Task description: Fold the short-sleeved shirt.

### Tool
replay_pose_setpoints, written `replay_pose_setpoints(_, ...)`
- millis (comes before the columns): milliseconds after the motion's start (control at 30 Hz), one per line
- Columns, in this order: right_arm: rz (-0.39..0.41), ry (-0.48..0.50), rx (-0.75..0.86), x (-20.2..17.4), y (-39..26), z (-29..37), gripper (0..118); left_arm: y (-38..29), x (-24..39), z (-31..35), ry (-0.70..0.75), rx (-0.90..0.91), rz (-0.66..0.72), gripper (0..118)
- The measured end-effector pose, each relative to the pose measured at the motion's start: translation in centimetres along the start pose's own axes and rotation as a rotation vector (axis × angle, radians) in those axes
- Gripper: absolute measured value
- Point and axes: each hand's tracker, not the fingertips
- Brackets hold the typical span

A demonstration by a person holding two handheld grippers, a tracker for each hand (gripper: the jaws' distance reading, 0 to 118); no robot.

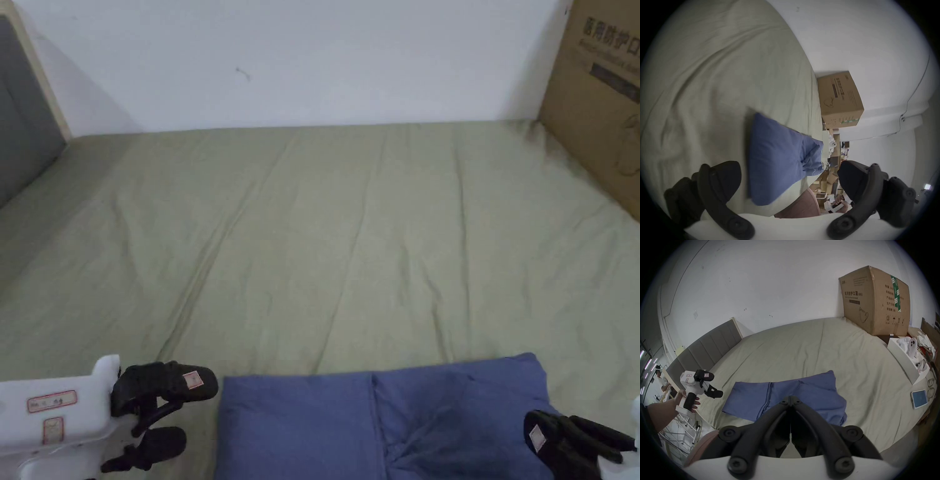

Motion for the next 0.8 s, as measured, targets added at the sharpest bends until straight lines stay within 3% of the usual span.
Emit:
replay_pose_setpoints(167, 0.011, 0.004, -0.032, -0.9, 0.2, -0.8, 0, -0.7, -3.4, -4.1, -0.111, -0.17, 0.105, 118)
replay_pose_setpoints(233, 0.03, 0.001, -0.042, -1.3, 0.4, -1.0, 0, -1.8, -2.8, -6.6, -0.234, -0.121, 0.074, 118)
replay_pose_setpoints(400, 0.04, -0.003, -0.056, -1.7, 0.5, -1.3, 0, -1.1, -4.2, -10.7, -0.35, -0.114, 0.166, 115)
replay_pose_setpoints(433, 0.037, -0.002, -0.06, -1.7, 0.5, -1.5, 0, -0.9, -3.5, -11.2, -0.342, -0.113, 0.149, 88)
replay_pose_setpoints(467, 0.033, -0.004, -0.066, -1.7, 0.4, -1.6, 0, -0.7, -2.9, -11.4, -0.28, -0.115, 0.079, 25)
replay_pose_setpoints(500, 0.029, -0.005, -0.073, -1.7, 0.3, -1.7, 0, -1.3, -3.5, -10.8, -0.127, -0.112, -0.017, 5)
replay_pose_setpoints(533, 0.023, -0.007, -0.08, -1.7, 0.2, -1.8, 0, -1.3, -3.4, -11.2, 0.125, -0.113, -0.116, 5)
replay_pose_setpoints(567, 0.018, -0.006, -0.087, -1.6, 0.2, -1.8, 0, -1.9, -5.6, -11.8, 0.236, -0.121, -0.152, 5)
replay_pose_setpoints(600, 0.013, -0.005, -0.097, -1.5, 0.2, -1.8, 0, -2.1, -5.8, -11.0, -0.011, -0.073, 0.001, 5)
replay_pose_setpoints(667, 0.011, -0.003, -0.106, -1.4, 0.2, -1.8, 0, -3.0, -1.2, -9.9, 0.121, -0.094, -0.066, 5)
replay_pose_setpoints(733, 0.02, 0.004, -0.103, -1.1, 0.4, -1.4, 0, -3.4, 1.7, -8.2, 0.188, -0.082, -0.215, 5)
replay_pose_setpoints(800, 0.036, 0.01, -0.087, -0.9, 0.6, -0.9, 0, -3.3, 6.2, -5.6, 0.36, -0.049, -0.38, 5)
